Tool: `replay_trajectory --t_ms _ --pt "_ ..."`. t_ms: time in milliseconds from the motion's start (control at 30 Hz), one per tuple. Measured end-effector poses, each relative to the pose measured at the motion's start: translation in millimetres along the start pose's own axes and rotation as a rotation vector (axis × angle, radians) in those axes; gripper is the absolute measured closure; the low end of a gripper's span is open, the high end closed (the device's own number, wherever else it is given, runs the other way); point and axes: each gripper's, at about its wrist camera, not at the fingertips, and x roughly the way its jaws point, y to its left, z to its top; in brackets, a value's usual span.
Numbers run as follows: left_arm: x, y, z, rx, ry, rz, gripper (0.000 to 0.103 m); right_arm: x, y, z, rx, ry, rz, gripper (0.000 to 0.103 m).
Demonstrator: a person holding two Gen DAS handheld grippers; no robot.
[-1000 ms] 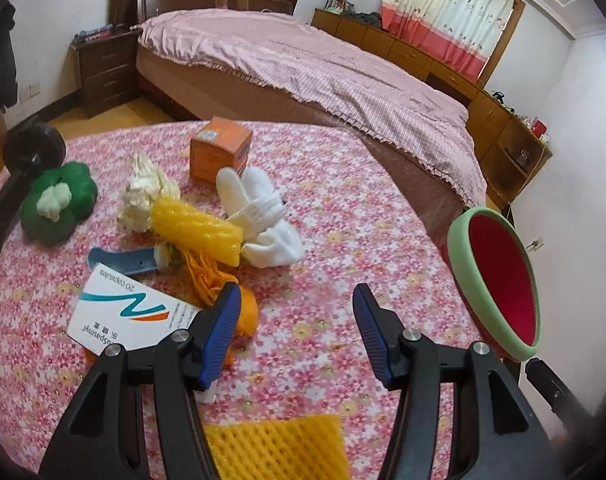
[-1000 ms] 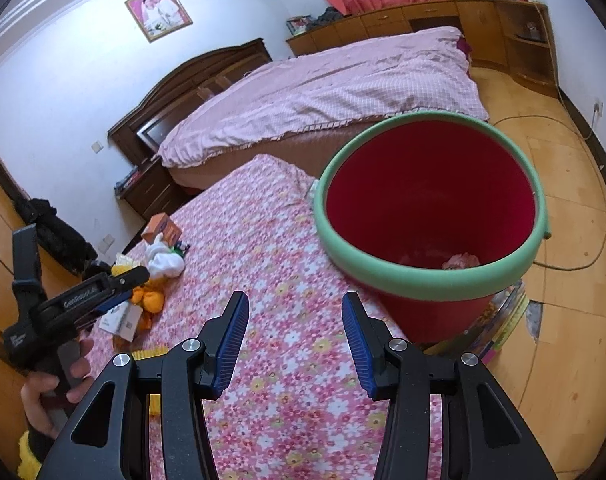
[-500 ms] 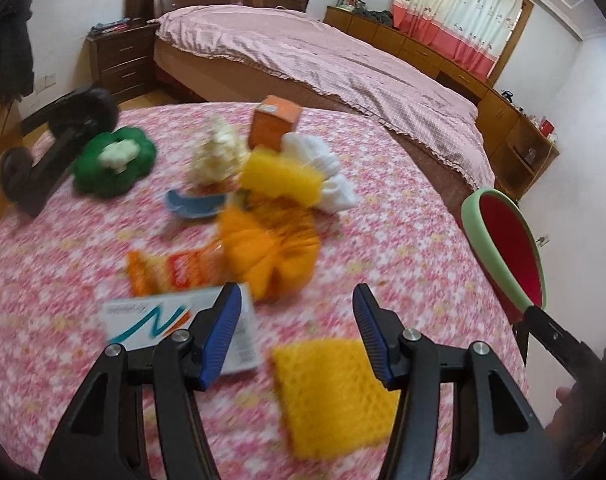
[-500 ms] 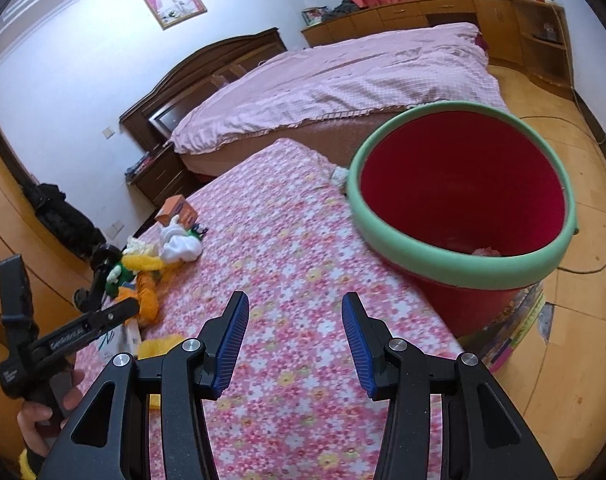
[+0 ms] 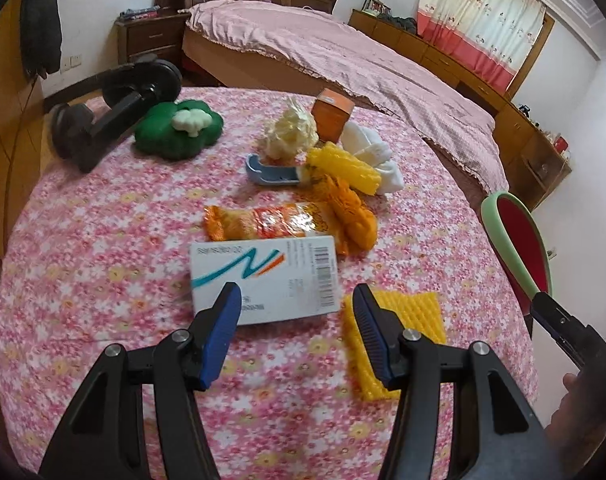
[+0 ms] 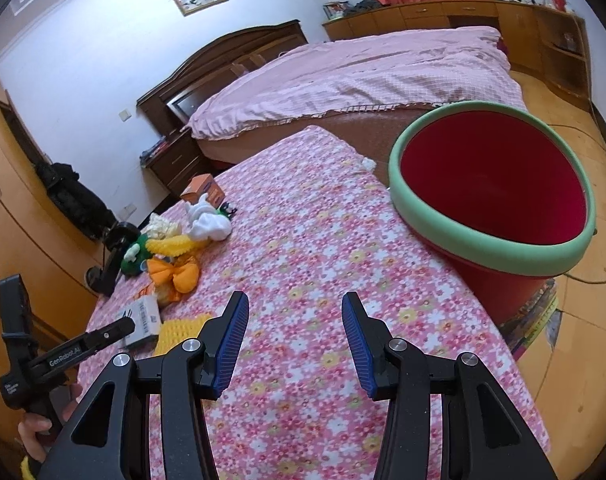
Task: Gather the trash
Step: 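Grasp the white medicine box with the left tool while the right tool grasps the yellow foam net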
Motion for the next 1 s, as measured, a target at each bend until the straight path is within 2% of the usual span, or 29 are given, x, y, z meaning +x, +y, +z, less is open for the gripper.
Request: replay_trajectory --t_ms 133,300,400,500,767,1000 --pt "-2.0 7.8 13.4 0.002 -0.028 0.028 0.045 0.6 7.9 -4.1 -0.017 0.01 0.004 0.053" --pt "5.9 31.0 32.1 -0.064 -0.054 0.085 0.045 0.0 9.7 -9.3 -0.011 0.014 -0.007 0.053" --pt "13.2 44.8 38.1 -0.079 -0.05 0.155 0.045 -0.2 7.8 -12.8 -0.004 0.019 -0.015 0.053" --pt "23.8 60.3 39.3 -0.096 -0.011 0.204 0.045 -0.5 6.1 -15.9 0.005 0.021 -0.021 0.053" --pt "31.7 69.0 13.4 -0.074 0.087 0.234 0.045 -1.7 3.7 -18.1 0.01 0.027 -0.019 0.053" --pt "16.0 64.8 -13.8 -0.057 0.093 0.231 0.045 -3.8 4.8 -22.0 0.008 0.026 -0.009 0.053"
